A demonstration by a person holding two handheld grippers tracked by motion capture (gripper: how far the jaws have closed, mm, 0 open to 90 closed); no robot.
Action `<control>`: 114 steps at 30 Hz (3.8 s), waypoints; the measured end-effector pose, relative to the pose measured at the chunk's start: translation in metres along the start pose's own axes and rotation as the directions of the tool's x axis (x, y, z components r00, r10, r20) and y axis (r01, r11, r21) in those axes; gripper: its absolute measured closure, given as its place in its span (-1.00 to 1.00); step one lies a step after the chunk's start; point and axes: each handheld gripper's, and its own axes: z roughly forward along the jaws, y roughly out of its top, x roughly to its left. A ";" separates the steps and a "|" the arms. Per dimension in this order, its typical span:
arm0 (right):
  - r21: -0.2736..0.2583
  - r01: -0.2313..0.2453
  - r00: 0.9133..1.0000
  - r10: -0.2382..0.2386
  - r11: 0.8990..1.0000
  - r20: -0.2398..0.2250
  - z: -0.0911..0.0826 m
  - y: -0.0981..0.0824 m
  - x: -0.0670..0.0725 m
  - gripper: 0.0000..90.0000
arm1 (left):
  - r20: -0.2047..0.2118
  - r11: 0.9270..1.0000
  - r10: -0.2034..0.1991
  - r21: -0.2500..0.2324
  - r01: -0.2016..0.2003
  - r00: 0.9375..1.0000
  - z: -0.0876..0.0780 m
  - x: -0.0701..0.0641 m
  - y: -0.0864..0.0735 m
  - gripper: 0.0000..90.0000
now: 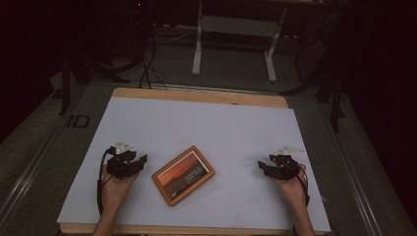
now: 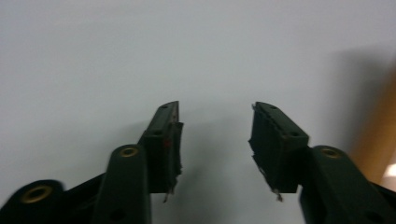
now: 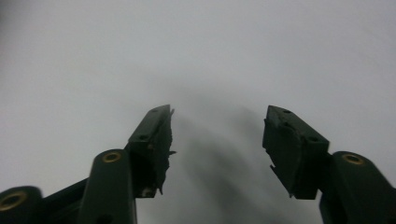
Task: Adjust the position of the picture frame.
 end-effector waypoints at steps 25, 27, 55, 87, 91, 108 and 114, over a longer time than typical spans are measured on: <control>-0.084 0.138 0.954 -0.156 0.987 -0.257 0.009 0.056 0.090 0.09 | 0.170 0.997 0.071 -0.022 -0.069 0.983 -0.011 -0.011 -0.008 0.22; -0.080 0.129 0.951 -0.146 0.988 -0.274 0.010 0.056 0.093 0.08 | 0.184 0.996 0.084 -0.016 -0.082 0.979 -0.010 -0.014 -0.009 0.22; 0.062 0.073 0.889 -0.037 0.995 -0.456 0.030 0.031 0.148 -0.30 | 0.269 0.973 0.218 0.010 -0.230 0.938 0.010 -0.043 -0.003 0.20; 0.167 -0.010 0.895 0.083 0.986 -0.438 0.033 0.030 0.163 -0.28 | 0.481 0.961 0.216 0.049 -0.271 0.850 0.040 -0.047 0.019 0.07; 0.168 0.013 0.896 0.064 0.986 -0.440 0.029 0.027 0.172 -0.08 | 0.485 0.959 0.221 0.051 -0.280 0.846 0.039 -0.047 0.018 0.08; 0.132 0.071 0.926 -0.016 0.989 -0.376 0.025 0.026 0.182 0.61 | 0.474 0.962 0.198 0.073 -0.262 0.858 0.037 -0.044 0.018 0.15; 0.142 0.055 0.928 0.002 0.988 -0.374 0.025 0.031 0.181 0.62 | 0.465 0.964 0.186 0.082 -0.251 0.865 0.037 -0.044 0.018 0.15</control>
